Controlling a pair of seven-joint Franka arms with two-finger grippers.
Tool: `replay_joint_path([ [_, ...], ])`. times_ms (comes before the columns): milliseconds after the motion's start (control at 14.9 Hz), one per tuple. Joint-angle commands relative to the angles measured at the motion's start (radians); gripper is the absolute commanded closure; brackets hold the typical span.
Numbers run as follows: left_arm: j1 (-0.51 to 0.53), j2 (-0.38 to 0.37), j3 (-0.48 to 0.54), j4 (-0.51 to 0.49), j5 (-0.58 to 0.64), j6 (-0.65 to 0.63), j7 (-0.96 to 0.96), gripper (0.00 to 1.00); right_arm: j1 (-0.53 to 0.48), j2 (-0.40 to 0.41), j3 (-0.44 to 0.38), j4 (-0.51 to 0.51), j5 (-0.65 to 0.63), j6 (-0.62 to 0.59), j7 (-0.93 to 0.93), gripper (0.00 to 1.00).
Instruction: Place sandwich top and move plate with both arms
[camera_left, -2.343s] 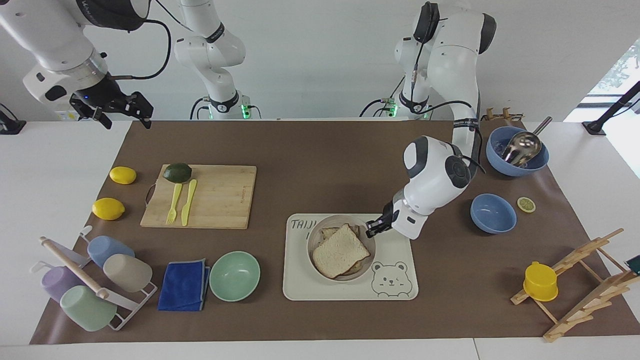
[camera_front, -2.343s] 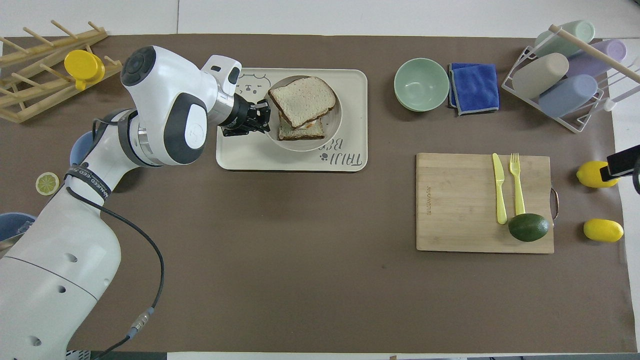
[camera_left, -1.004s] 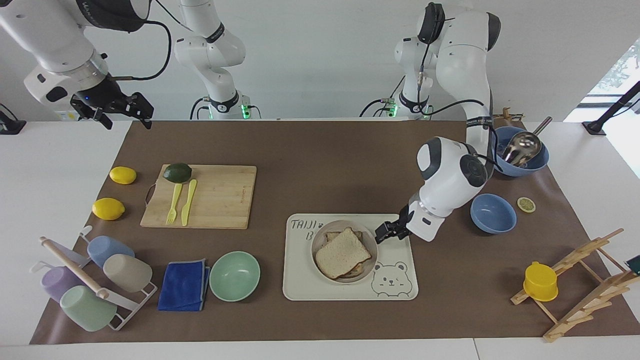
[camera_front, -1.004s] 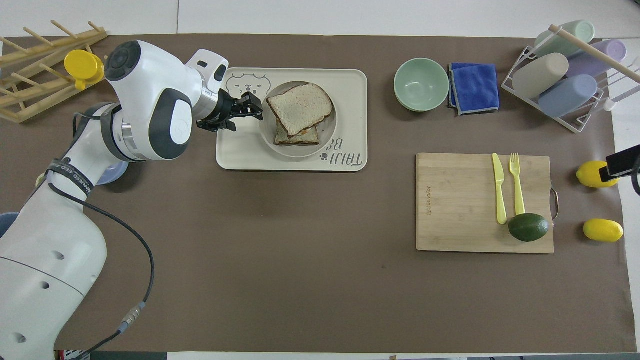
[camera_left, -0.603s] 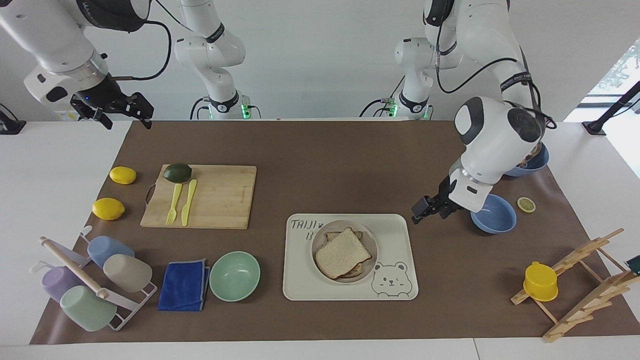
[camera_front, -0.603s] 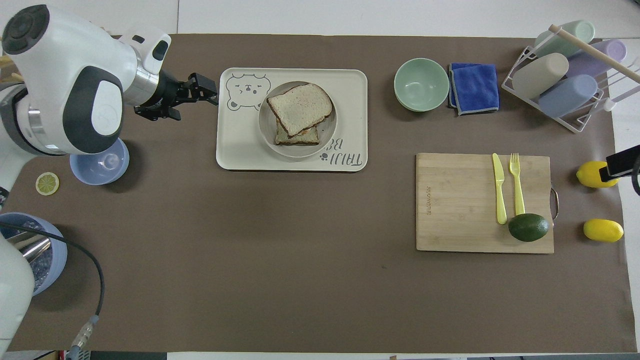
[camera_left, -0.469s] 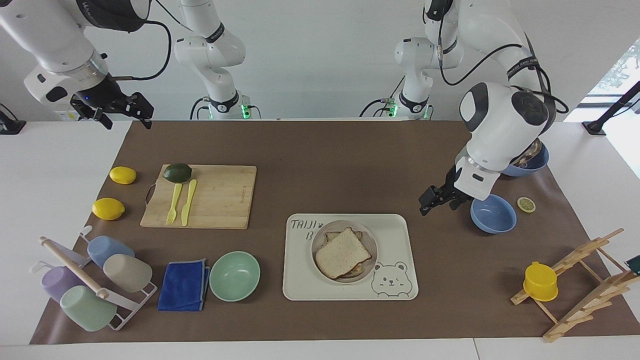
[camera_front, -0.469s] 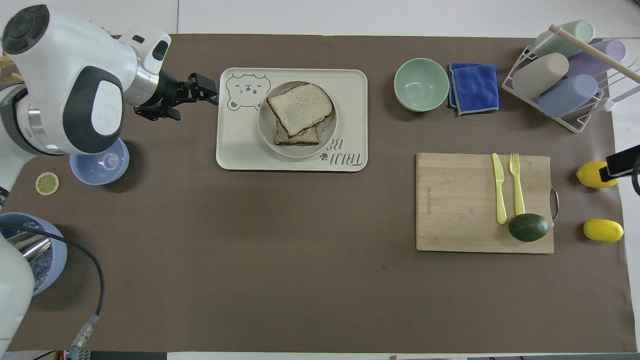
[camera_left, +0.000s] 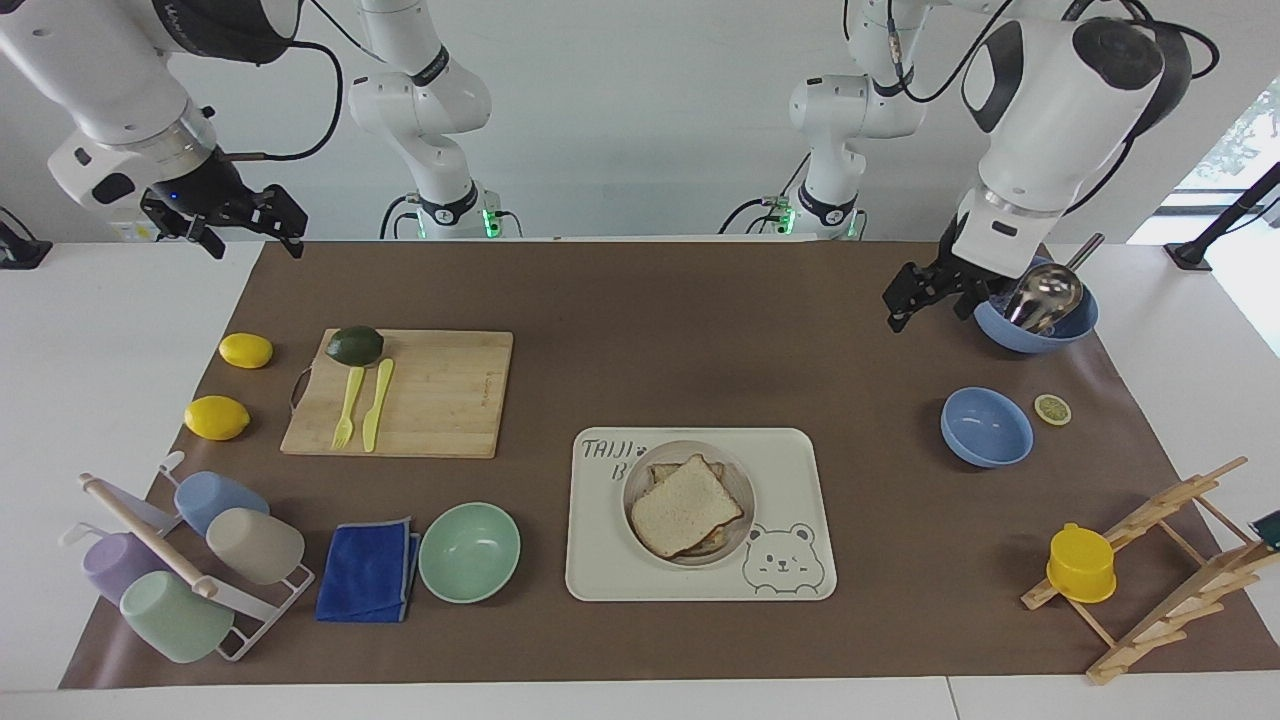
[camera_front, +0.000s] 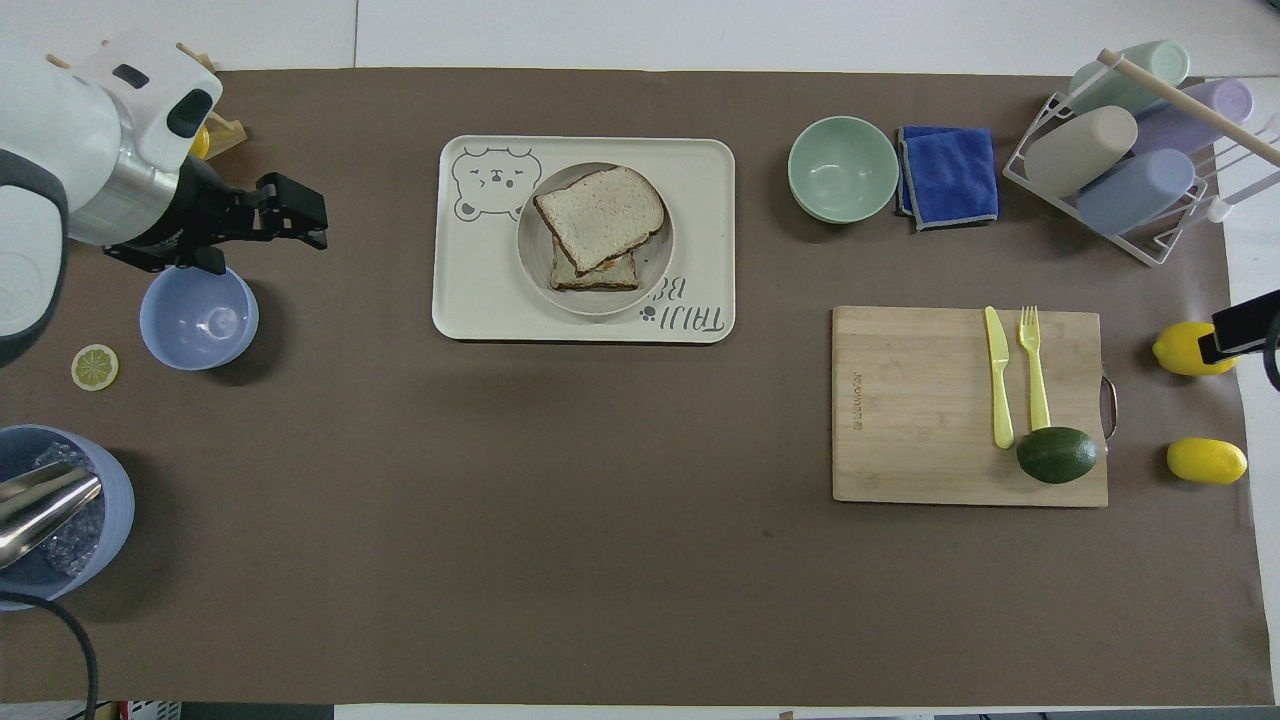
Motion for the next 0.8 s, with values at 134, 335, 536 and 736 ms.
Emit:
replay_joint_path([
  [134,0.09,-0.1,-0.087,-0.022,0.033,-0.208,0.102,0.0,-0.006,-0.009,0.0,-0.01,0.02,-0.008,-0.019,0.0],
  [335,0.18,-0.131,-0.161,-0.075,0.029,-0.238,0.152,0.0,-0.006,-0.009,0.0,-0.01,0.02,-0.008,-0.019,0.0],
  [536,0.194,-0.155,-0.153,-0.152,0.013,-0.149,0.177,0.0,-0.004,-0.009,0.0,-0.01,0.02,-0.008,-0.019,0.0],
  [736,0.208,-0.142,-0.147,-0.131,-0.016,-0.081,0.167,0.0,-0.004,-0.009,0.0,-0.01,0.02,-0.008,-0.019,0.0],
])
